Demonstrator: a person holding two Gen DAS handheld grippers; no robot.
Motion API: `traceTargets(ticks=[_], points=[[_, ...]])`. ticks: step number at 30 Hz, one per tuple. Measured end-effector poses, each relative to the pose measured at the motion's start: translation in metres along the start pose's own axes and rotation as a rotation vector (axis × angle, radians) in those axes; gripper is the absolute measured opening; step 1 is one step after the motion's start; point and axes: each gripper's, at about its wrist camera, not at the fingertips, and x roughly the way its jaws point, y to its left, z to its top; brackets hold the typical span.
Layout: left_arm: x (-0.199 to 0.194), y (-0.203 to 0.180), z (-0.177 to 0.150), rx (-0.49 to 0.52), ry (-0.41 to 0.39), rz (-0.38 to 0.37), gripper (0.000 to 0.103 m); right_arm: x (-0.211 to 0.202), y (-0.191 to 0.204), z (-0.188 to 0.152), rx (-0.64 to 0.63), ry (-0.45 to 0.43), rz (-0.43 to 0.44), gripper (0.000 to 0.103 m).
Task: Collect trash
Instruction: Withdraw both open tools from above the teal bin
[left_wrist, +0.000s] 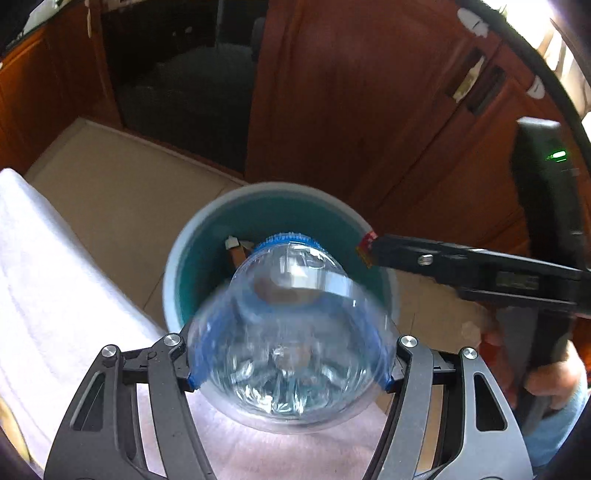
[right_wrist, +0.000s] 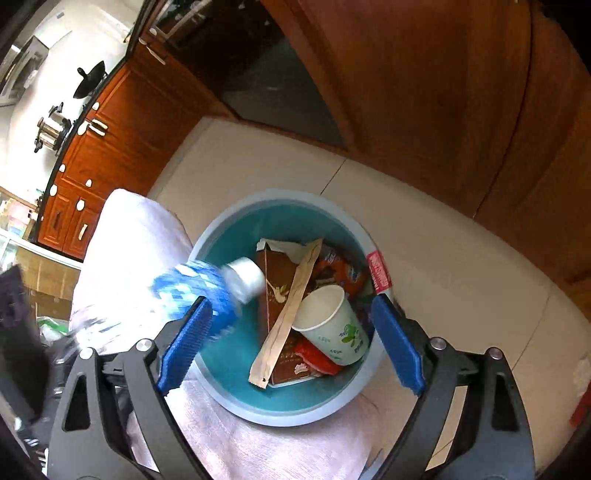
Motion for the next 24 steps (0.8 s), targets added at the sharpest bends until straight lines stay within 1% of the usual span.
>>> traceTargets(ticks=[3, 5, 7, 12, 17, 24], points=[[0.013, 0.000, -0.001, 0.000, 0.043, 0.001, 0.067, -0.003, 0.003, 0.000, -0.010, -0.004, -0.006, 0.085], [0.013, -0.001, -0.003, 0.007, 0.046, -0.002, 0.067, -0.003, 0.004, -0.001, -0.014, -0.003, -0.009, 0.085], [0.008, 0.001, -0.006, 0.012, 0.035, 0.000, 0.070, -0.002, 0.006, -0.002, -0.017, 0.001, -0.012, 0.085], [-0.008, 0.008, -0.009, -0.014, -0.002, 0.001, 0.075, 0.002, 0.010, -0.003, -0.016, 0.013, -0.014, 0.085], [-0.014, 0.003, -0.010, -0.022, -0.006, 0.009, 0.075, 0.002, 0.016, -0.007, -0.027, 0.015, -0.018, 0.085], [-0.028, 0.001, -0.017, -0.035, -0.024, 0.012, 0.076, -0.002, 0.025, -0.010, -0.039, 0.029, -0.023, 0.085]])
